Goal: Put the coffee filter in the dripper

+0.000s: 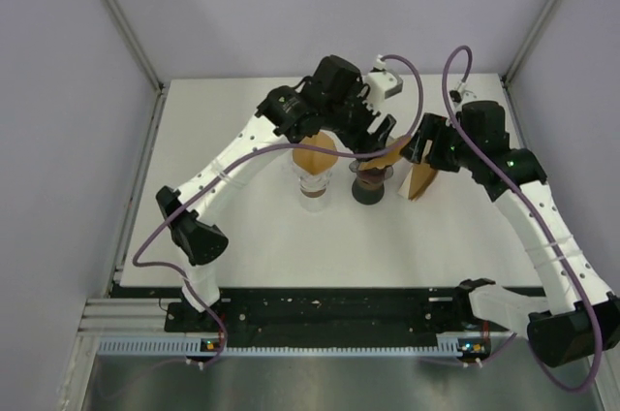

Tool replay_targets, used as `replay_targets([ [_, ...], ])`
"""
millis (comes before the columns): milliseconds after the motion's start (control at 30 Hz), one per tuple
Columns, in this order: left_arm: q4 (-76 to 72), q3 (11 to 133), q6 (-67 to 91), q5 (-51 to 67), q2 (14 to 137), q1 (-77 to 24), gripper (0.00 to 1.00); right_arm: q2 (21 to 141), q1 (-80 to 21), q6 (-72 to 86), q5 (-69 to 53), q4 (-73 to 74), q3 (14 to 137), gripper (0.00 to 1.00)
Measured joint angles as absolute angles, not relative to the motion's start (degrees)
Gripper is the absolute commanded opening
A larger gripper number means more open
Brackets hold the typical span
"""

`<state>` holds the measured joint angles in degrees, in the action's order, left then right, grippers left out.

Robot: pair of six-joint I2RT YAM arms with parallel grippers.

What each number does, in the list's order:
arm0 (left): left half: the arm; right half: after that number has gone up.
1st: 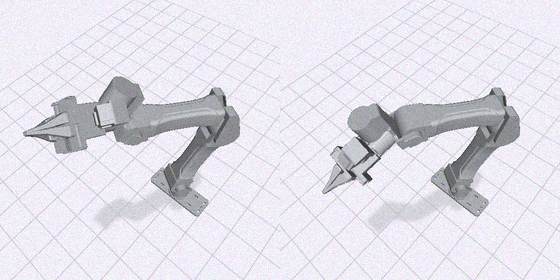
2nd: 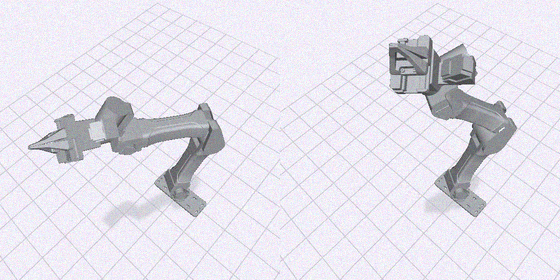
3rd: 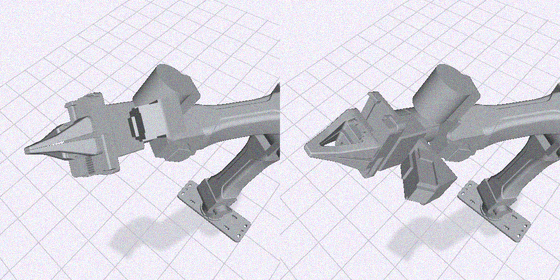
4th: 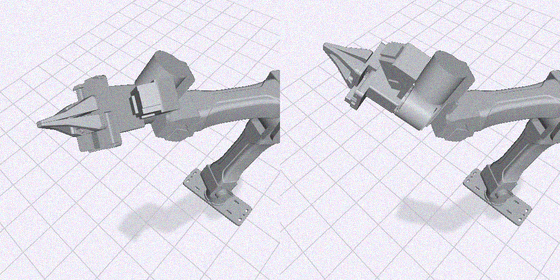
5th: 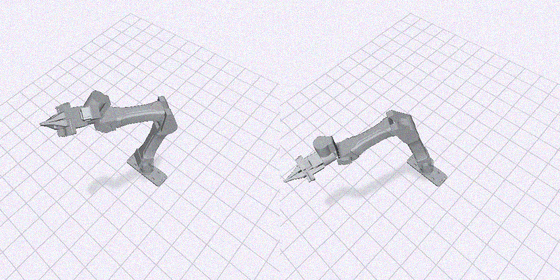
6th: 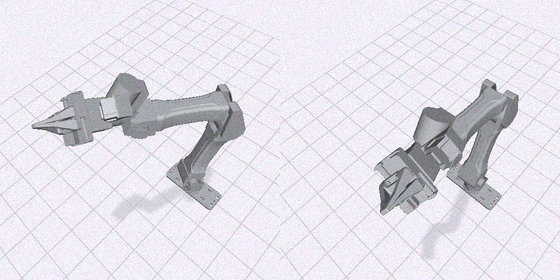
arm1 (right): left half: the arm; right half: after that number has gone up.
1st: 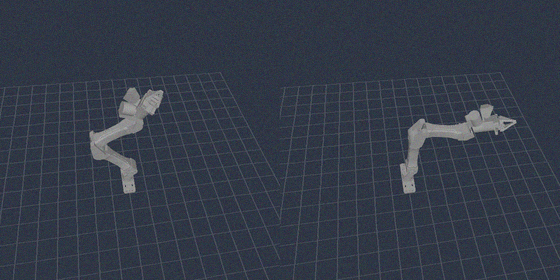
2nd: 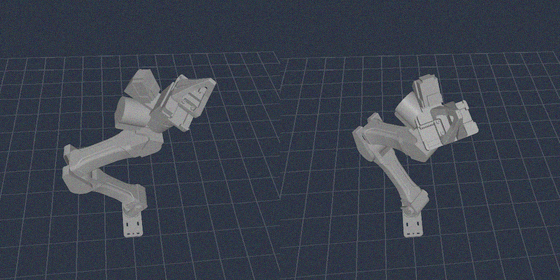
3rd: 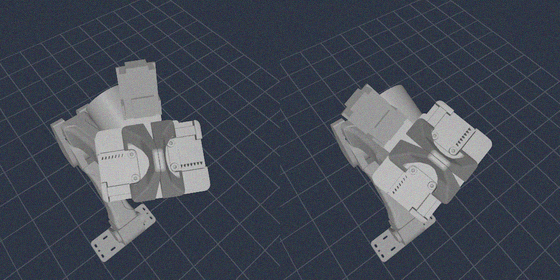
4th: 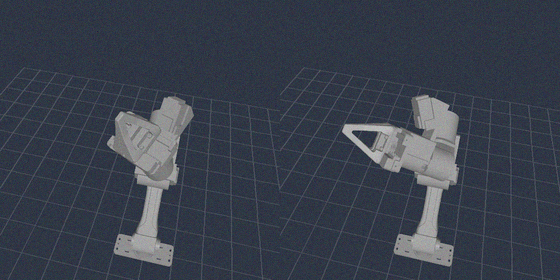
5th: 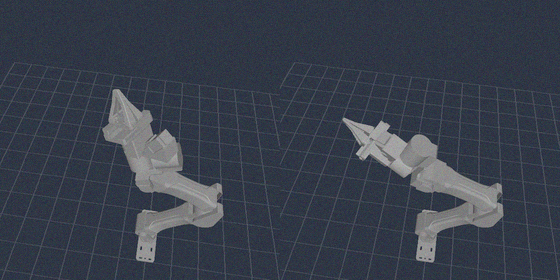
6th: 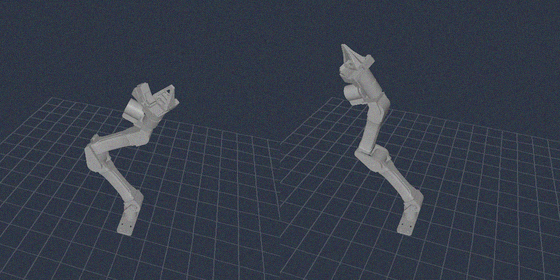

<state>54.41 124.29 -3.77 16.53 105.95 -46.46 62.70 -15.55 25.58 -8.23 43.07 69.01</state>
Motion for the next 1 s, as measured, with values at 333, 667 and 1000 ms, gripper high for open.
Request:
replay_targets([
  [333, 52.9, 124.4, -2.5, 11.5, 112.0, -48.2, 0.68, 66.4, -15.6, 29.5, -9.6, 35.4, 67.1, 0.67],
  [667, 50.8, 123.3, -1.6, 0.0, 114.8, -48.2, 0.56, 69.2, -15.6, 29.2, -8.4, 34.0, 66.4, 0.65],
  [1000, 48.6, 119.5, -1.4, -1.9, 115.0, -46.8, 0.56, 71.6, -15.6, 27.9, -7.5, 33.9, 66.3, 0.65],
])
